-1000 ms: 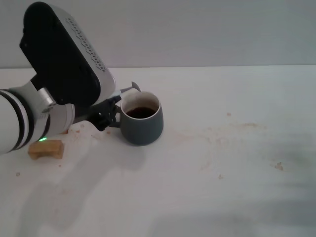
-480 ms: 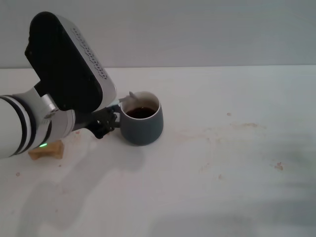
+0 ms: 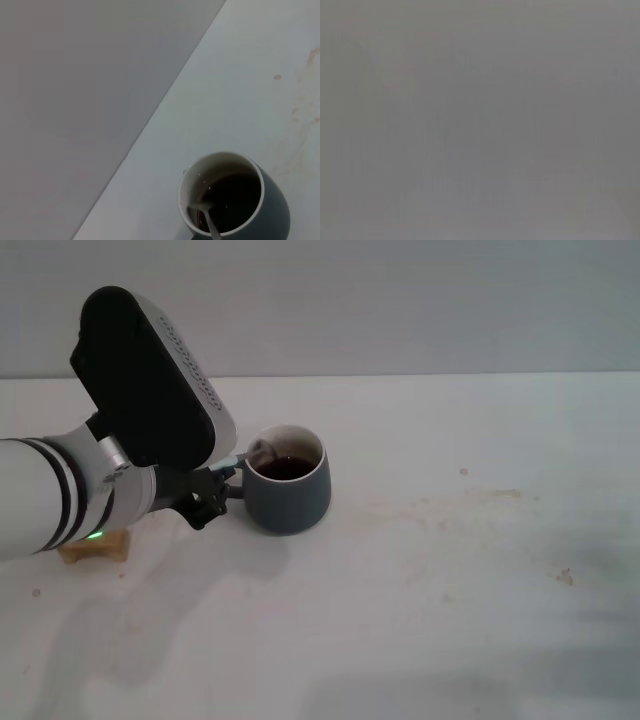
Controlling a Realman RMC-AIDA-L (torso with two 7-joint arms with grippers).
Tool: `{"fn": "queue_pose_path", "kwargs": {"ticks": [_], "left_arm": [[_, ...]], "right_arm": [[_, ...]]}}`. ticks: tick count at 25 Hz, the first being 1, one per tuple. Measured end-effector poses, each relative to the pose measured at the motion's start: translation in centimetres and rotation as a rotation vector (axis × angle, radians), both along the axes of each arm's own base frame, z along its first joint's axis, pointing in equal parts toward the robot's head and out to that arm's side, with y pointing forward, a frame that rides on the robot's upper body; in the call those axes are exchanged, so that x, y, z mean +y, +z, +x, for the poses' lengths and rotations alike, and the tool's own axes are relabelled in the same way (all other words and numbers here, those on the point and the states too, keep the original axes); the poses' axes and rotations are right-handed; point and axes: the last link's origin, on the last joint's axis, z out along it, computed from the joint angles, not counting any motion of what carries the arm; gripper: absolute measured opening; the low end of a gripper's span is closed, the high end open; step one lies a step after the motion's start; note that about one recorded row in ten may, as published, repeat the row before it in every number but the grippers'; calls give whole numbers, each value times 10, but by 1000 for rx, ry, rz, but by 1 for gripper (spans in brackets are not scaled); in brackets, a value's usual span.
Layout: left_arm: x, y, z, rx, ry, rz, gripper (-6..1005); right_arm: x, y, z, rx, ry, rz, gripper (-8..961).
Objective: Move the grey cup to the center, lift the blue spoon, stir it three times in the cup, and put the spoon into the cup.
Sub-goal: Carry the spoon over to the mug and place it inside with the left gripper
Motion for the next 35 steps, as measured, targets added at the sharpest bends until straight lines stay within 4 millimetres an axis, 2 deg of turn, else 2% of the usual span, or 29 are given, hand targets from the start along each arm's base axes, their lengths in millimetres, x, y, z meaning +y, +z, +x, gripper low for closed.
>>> {"fn": "queue_pose_path", "kwargs": {"ticks": [10, 20, 35], "left_arm": [[5, -5, 4, 0, -23, -5, 179], [11, -20, 6, 19, -33, -50, 179], [-2, -36, 17, 14, -72, -101, 180]], "right_arm": [[-1, 0, 0, -1, 0, -3, -1], [-5, 0, 3, -1, -11, -3, -1], [-6, -1, 4, -4, -12, -7, -1]]}}
